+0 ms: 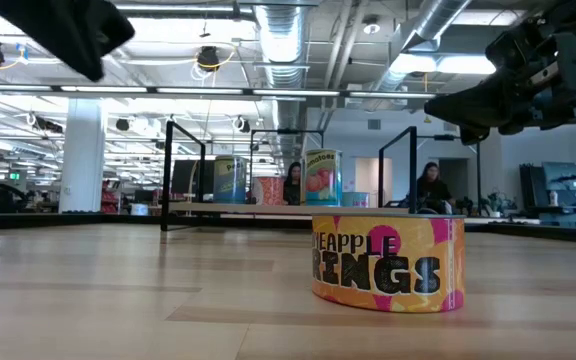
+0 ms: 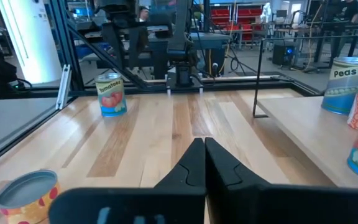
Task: Pick and place cans onto a shelf
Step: Put the canned tomatoes on the shelf
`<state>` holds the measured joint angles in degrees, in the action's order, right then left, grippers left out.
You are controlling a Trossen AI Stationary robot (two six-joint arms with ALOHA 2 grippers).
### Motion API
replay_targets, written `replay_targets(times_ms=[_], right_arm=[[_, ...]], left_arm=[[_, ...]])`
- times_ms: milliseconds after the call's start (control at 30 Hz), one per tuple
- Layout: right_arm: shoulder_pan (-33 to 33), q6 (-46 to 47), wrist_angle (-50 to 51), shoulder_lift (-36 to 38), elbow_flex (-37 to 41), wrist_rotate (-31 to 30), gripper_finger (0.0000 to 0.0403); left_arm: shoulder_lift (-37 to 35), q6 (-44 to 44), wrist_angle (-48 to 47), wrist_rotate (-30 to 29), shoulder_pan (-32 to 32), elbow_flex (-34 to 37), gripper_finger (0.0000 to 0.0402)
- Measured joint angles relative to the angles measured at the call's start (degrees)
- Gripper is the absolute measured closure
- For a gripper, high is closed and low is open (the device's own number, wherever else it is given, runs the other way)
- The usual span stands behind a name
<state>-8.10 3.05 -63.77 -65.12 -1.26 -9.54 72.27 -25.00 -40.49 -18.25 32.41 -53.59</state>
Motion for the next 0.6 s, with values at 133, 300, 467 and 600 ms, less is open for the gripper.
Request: replay_targets(times_ms=[133, 300, 467, 600], right_arm=[[0.0, 0.0, 0.0, 0.0, 0.0, 0.0, 0.0393], [0.0, 0.0, 0.0, 0.0, 0.0, 0.0, 0.0393], [0.0, 0.0, 0.1, 0.0, 0.0, -0.7, 0.0393], [0.0, 0.2, 0.8, 0.0, 0.0, -1.1, 0.0393]], left_arm=[[0.0, 0.3, -4.3, 0.1, 4.3, -1.5, 0.0328], [0.0, -4.3, -10.9, 2.5, 10.5, -6.4, 0.0326], [0.8, -12.1, -13.9, 2.9, 17.0, -10.9, 0.0326], [5.3, -20.4, -22.4, 4.0, 20.9, -15.2, 0.0326]])
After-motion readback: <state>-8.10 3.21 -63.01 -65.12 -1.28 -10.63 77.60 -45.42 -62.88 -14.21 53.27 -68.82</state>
